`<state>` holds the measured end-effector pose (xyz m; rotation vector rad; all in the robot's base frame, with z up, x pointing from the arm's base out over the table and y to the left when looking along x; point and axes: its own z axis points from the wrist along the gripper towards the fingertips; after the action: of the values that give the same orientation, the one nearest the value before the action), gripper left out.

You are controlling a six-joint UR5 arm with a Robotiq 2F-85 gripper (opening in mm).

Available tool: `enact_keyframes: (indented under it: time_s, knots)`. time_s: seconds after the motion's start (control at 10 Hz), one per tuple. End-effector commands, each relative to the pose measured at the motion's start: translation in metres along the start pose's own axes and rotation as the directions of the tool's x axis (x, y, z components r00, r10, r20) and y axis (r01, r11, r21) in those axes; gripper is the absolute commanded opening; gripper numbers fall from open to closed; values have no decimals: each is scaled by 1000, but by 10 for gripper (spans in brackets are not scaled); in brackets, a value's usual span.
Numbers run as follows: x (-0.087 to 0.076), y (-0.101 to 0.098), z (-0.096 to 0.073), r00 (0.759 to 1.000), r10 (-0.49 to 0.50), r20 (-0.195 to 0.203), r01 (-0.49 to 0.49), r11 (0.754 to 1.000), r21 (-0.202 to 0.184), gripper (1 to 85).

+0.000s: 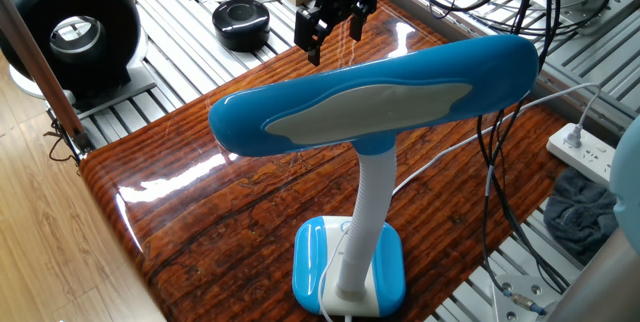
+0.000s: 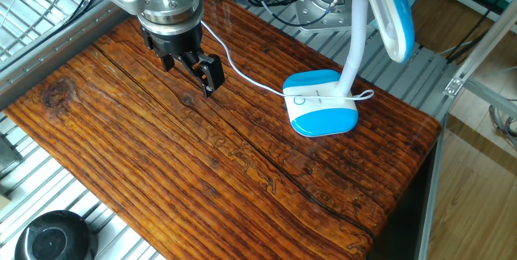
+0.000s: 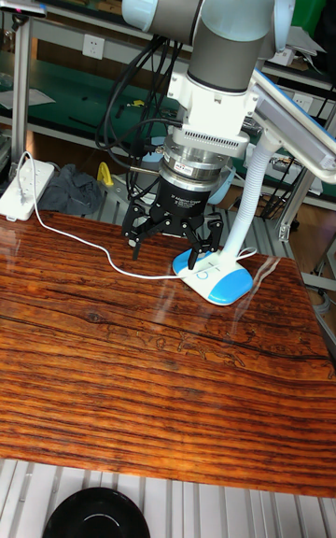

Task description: Turn on the desk lamp by pressing the button

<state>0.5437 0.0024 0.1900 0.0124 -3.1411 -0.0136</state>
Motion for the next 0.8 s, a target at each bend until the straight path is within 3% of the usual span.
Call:
enact_keyframes:
  time_s: [0.0,0.7]
  knots:
    - [7,7,0,995,99,-27,-99,995,-18,10]
    - [5,11,1,993,118,-24,-119,992,-30,10]
